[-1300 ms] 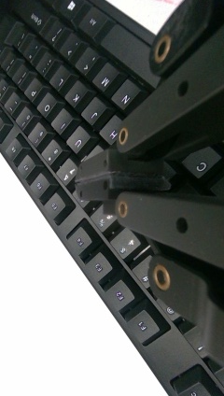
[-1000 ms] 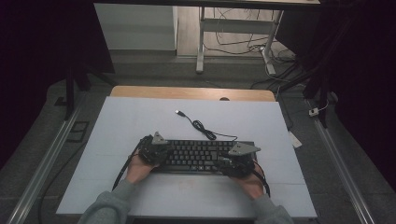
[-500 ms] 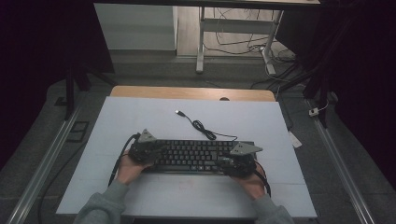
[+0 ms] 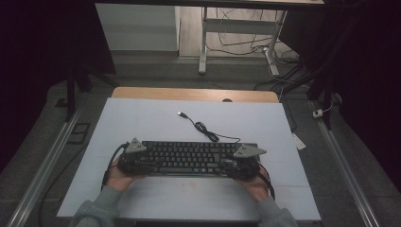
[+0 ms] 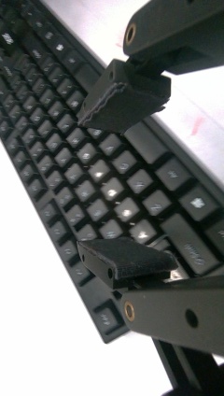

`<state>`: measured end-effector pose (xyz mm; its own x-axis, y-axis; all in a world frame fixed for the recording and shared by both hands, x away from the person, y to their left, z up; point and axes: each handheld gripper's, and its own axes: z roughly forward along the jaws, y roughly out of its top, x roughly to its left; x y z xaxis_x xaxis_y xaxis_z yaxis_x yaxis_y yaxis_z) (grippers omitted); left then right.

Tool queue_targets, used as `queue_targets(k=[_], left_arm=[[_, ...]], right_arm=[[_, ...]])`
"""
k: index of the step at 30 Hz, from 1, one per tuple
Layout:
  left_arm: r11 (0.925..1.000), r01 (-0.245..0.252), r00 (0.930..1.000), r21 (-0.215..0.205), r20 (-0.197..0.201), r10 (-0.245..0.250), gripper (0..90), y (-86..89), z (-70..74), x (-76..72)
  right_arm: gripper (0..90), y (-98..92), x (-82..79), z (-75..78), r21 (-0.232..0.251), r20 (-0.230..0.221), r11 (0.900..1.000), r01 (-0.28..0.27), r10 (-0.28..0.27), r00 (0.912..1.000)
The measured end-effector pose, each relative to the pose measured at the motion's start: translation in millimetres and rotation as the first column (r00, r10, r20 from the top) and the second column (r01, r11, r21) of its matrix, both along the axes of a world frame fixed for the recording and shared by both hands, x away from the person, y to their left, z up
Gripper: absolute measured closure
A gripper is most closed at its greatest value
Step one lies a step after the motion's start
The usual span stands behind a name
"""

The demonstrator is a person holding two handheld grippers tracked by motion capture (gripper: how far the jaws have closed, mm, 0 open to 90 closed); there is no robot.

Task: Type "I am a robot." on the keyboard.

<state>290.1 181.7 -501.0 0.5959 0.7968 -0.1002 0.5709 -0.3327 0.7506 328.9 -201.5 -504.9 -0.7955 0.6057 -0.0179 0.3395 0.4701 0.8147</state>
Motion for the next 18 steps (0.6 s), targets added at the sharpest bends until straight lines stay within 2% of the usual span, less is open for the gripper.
queue_targets(k=[18], left_arm=[[0.9999,-0.010,0.9998,0.006,-0.017,0.010,33.6,5.2,-3.5,-0.3]], right_arm=[[48.0,-0.4,-0.3,1.4,-0.003,0.009,1.000,0.005,-0.005,1.0000]])
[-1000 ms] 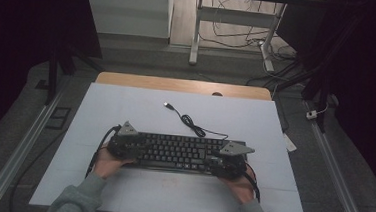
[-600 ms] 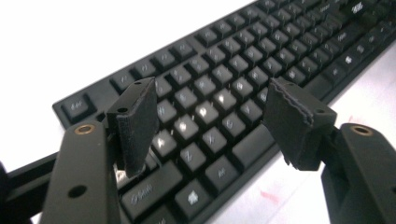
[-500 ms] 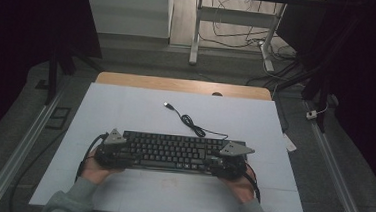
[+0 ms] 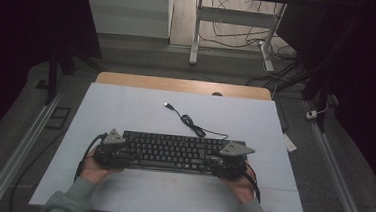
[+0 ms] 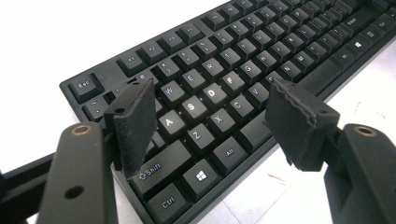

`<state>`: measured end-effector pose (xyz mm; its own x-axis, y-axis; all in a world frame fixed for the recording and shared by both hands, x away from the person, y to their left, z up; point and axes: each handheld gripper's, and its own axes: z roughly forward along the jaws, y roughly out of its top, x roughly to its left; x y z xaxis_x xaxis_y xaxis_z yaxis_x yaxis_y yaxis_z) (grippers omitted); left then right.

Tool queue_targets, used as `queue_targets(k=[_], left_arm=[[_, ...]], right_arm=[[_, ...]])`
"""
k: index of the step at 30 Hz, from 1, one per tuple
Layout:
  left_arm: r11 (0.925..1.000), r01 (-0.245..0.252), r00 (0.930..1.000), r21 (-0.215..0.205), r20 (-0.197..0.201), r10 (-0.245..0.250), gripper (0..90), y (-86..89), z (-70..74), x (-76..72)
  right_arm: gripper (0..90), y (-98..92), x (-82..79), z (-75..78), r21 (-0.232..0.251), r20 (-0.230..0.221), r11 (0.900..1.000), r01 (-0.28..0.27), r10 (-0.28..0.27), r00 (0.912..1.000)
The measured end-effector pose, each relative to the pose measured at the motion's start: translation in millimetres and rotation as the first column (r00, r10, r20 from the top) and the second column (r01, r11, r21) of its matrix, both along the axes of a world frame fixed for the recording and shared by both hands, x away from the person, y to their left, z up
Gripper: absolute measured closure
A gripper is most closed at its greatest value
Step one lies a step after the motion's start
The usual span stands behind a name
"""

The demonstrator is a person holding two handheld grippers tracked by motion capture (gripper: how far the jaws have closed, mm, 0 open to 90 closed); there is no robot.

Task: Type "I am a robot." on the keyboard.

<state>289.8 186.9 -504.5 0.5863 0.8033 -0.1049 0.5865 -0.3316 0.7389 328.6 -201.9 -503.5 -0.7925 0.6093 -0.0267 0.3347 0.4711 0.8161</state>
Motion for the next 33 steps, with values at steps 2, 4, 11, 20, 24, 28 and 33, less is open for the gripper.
queue_targets(k=[2,4,11,20,24,28,33], left_arm=[[1.0000,0.000,1.0000,-0.001,-0.001,0.000,33.6,0.3,-0.1,0.1],[1.0000,0.000,1.0000,-0.001,0.000,0.000,33.6,0.2,0.0,0.0],[1.0000,-0.001,1.0000,0.001,-0.005,0.001,33.5,-0.3,-0.4,0.5],[0.9999,0.005,0.9999,0.010,-0.010,-0.004,33.3,-1.9,-1.5,1.0],[0.9999,0.005,0.9999,0.013,-0.013,-0.005,33.2,-2.7,-2.0,1.0],[0.9999,0.006,0.9999,0.015,-0.011,-0.006,33.0,-3.1,-2.1,0.8],[0.9998,0.007,0.9999,0.018,-0.012,-0.007,32.9,-3.5,-2.6,1.1]], right_arm=[[48.0,0.1,0.3,0.2,0.002,0.002,1.000,-0.002,0.002,1.0000],[48.0,0.4,0.4,0.8,0.007,0.005,1.000,-0.001,0.001,1.0000],[48.2,3.4,0.4,4.6,0.024,0.005,1.000,-0.006,0.006,1.0000],[49.2,10.3,1.7,10.5,0.050,0.004,0.999,-0.008,0.008,1.0000],[51.0,17.8,2.6,11.9,0.049,0.003,0.998,-0.024,0.024,0.9997],[60.3,25.6,3.2,13.7,0.050,-0.006,0.998,-0.048,0.048,0.9988],[78.7,36.0,4.8,14.2,0.048,-0.033,0.994,-0.095,0.096,0.9948]])
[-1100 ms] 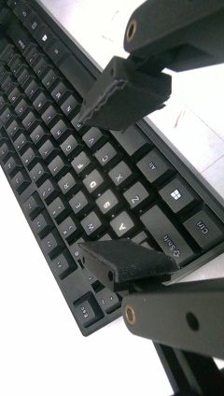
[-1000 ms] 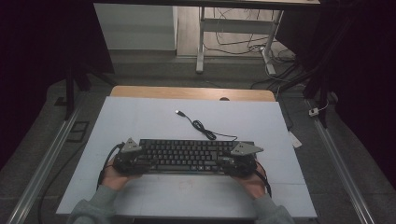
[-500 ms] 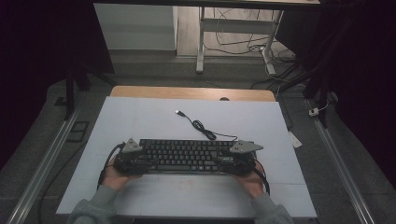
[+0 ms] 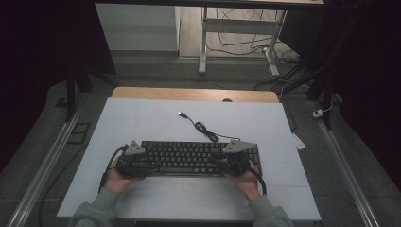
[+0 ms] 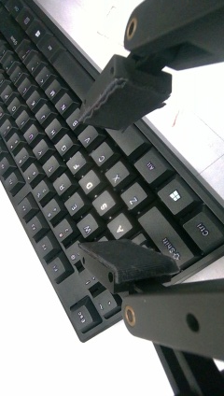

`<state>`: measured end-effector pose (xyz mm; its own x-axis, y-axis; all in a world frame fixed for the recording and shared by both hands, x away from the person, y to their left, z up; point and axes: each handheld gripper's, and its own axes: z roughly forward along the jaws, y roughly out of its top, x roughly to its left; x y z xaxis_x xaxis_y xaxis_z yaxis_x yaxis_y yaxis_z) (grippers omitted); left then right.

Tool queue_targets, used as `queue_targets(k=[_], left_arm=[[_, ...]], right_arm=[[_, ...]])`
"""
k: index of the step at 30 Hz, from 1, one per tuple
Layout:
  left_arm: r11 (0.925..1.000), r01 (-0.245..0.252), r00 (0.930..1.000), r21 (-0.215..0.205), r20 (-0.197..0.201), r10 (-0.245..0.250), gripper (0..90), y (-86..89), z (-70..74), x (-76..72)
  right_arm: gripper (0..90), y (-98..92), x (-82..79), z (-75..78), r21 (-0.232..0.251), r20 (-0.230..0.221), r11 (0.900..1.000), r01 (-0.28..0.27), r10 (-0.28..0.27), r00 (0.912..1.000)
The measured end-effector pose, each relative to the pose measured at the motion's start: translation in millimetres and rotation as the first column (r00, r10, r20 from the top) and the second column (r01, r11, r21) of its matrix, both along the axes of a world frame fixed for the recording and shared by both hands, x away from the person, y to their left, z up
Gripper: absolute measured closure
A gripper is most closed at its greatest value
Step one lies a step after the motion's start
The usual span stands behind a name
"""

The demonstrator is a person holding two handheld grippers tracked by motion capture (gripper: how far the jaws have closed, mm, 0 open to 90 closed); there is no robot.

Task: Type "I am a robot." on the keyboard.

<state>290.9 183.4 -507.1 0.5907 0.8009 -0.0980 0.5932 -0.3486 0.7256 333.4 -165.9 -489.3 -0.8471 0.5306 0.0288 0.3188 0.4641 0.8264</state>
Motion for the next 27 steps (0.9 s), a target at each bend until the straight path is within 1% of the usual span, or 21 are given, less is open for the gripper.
queue_targets(k=[2,4,10,14,15,16,22,27], left_arm=[[1.0000,-0.001,1.0000,0.001,0.000,0.001,32.8,-0.2,-0.2,0.0],[1.0000,-0.001,1.0000,0.003,0.001,0.001,32.8,-0.4,-0.2,0.0],[1.0000,0.000,1.0000,0.004,0.000,0.000,32.8,-0.4,-0.2,-0.2],[1.0000,0.000,1.0000,0.004,0.000,0.000,32.8,-0.3,-0.3,-0.2],[1.0000,0.000,1.0000,0.005,0.000,0.000,32.8,-0.3,-0.4,-0.2],[1.0000,0.001,1.0000,0.006,-0.001,0.000,32.8,-0.3,-0.5,-0.1],[0.9999,0.004,1.0000,0.011,-0.004,-0.004,32.6,-0.4,-1.0,0.1],[0.9999,0.005,1.0000,0.014,-0.006,-0.005,32.5,-0.3,-1.3,0.1]], right_arm=[[85.2,5.7,0.8,-0.2,-0.016,-0.009,1.000,-0.018,0.018,0.9998],[89.2,12.0,1.6,-0.4,-0.033,-0.018,0.999,-0.040,0.039,0.9991],[89.5,30.5,3.3,-1.9,-0.083,-0.029,0.994,-0.064,0.061,0.9977],[89.5,40.3,4.8,-5.8,-0.099,-0.039,0.993,-0.071,0.067,0.9970],[89.5,42.3,5.4,-7.0,-0.112,-0.038,0.991,-0.069,0.065,0.9971],[89.4,44.2,6.0,-8.7,-0.115,-0.043,0.991,-0.071,0.066,0.9969],[89.4,49.8,10.3,-16.6,-0.141,-0.065,0.988,-0.066,0.057,0.9963],[89.4,51.5,12.3,-20.2,-0.151,-0.070,0.987,-0.062,0.052,0.9962]])
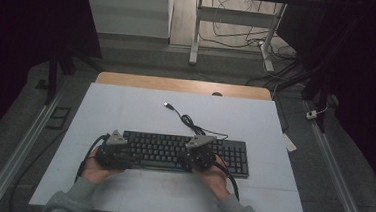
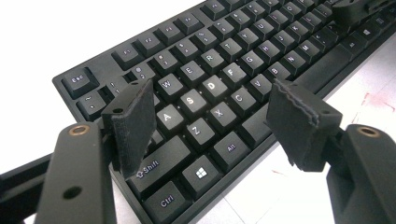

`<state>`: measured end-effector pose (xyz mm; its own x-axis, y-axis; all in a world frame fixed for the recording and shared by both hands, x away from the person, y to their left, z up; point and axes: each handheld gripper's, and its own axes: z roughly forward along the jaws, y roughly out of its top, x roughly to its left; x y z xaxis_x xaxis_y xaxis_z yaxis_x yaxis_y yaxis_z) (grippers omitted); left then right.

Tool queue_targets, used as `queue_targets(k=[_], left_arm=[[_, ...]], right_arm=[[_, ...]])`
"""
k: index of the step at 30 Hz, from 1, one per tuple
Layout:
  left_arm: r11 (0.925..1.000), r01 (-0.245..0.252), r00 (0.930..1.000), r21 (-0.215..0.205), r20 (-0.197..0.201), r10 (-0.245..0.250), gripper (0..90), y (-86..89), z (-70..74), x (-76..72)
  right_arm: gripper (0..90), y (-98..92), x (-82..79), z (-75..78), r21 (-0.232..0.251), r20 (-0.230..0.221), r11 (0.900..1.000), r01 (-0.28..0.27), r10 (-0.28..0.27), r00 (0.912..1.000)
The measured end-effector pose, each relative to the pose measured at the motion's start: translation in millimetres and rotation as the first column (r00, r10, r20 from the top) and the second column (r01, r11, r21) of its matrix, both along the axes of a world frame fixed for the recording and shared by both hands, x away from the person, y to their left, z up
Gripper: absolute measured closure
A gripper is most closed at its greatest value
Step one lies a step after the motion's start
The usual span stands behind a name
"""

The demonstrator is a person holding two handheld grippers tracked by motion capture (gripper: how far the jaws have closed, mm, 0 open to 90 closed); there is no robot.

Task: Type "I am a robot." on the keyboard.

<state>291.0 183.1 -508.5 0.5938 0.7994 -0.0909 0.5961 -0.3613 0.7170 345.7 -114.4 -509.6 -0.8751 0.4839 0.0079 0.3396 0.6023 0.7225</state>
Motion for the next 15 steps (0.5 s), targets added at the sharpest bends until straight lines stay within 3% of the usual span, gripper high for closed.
queue_targets(k=[15], left_arm=[[1.0000,0.001,1.0000,0.004,0.000,-0.001,32.4,-0.5,-0.9,-0.1]], right_arm=[[89.5,2.9,-0.1,-4.9,-0.022,0.001,1.000,-0.002,0.002,1.0000]])
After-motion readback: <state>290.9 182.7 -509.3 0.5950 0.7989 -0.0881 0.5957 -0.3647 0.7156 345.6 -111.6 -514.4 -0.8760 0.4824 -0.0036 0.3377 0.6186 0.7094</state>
